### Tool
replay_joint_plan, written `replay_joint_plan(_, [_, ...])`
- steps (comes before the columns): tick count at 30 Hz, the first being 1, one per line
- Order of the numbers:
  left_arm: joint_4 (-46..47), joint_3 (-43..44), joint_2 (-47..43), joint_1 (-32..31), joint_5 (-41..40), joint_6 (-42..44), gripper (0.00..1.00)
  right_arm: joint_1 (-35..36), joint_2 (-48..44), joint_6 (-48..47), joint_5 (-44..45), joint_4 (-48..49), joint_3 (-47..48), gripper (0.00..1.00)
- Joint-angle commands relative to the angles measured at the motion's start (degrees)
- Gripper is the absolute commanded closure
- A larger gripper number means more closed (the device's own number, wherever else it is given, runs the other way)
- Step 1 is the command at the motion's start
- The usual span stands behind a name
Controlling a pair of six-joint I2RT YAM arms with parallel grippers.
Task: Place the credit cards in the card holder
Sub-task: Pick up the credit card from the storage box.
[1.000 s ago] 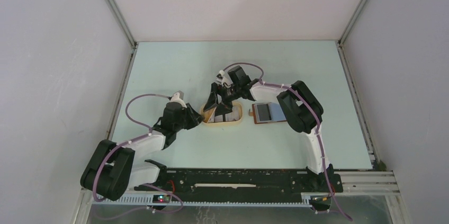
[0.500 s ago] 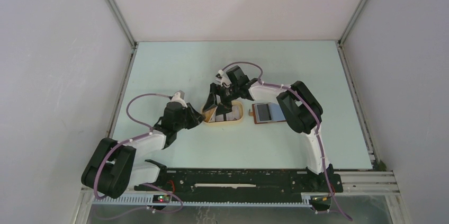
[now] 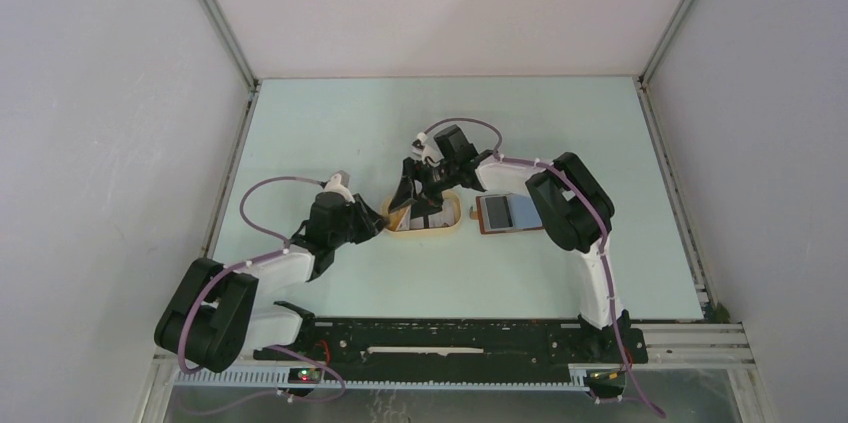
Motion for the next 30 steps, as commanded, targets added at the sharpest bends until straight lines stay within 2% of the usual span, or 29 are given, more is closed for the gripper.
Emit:
replay_joint_plan(1, [-0.44,1.98,0.70,-1.68,6.85,-0.48,0.76,-0.84,0.03,-0.47,2.63,-3.81,-2.89,0.19])
replay_joint_plan(30, [-1.09,2.32,0.48,-1.75,6.69,-0.48,0.74,-4.77,-2.43,-3.44,0.74,-3.46,-6.90,0.20])
